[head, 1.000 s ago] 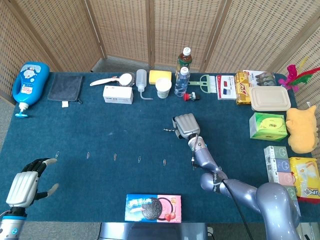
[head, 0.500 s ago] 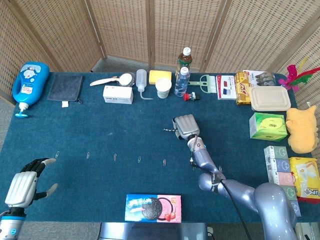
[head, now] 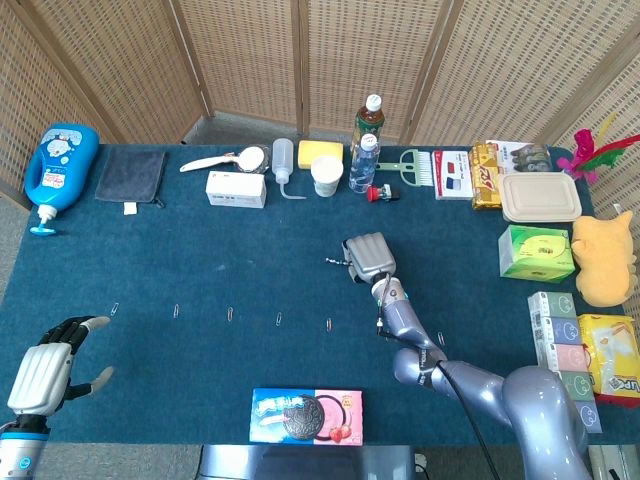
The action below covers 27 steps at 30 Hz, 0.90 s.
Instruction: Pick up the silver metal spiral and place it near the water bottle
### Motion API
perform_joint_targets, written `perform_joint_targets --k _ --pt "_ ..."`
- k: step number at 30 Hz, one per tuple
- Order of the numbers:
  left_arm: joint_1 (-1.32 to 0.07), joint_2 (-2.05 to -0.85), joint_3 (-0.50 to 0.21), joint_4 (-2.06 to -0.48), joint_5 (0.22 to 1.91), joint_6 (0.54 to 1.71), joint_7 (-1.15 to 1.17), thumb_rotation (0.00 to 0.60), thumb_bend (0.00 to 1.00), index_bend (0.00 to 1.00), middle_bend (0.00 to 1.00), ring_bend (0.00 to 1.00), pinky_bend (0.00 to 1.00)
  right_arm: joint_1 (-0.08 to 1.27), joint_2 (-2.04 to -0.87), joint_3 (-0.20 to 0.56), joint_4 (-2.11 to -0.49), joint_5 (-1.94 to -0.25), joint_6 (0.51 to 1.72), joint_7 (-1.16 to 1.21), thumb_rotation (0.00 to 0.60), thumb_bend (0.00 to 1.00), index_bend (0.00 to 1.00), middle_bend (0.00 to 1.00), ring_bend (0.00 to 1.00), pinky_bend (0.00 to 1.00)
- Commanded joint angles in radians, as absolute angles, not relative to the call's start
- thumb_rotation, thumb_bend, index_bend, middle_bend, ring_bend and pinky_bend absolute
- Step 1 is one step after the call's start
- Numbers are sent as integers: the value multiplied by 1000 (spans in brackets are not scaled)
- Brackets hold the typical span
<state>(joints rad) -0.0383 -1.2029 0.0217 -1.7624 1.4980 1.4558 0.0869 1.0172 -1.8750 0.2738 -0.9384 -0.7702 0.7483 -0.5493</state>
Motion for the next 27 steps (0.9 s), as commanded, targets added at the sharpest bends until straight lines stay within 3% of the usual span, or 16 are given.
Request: perform_joint_targets --k 1,17,27 --pt "-38 -1203 22 -1761 1496 1456 85 600 382 232 239 179 209 1022 -1884 275 -923 -768 741 -549 600 423 473 775 886 743" --pt "-40 -1207 21 -1750 1492 1450 79 600 382 232 239 179 209 1046 -1896 285 -871 -753 708 -563 600 440 499 779 888 743" --pt "-38 -1211 22 -1743 1492 1451 76 600 382 231 239 172 210 1051 -1883 293 -899 -713 714 -598 600 483 588 812 905 743"
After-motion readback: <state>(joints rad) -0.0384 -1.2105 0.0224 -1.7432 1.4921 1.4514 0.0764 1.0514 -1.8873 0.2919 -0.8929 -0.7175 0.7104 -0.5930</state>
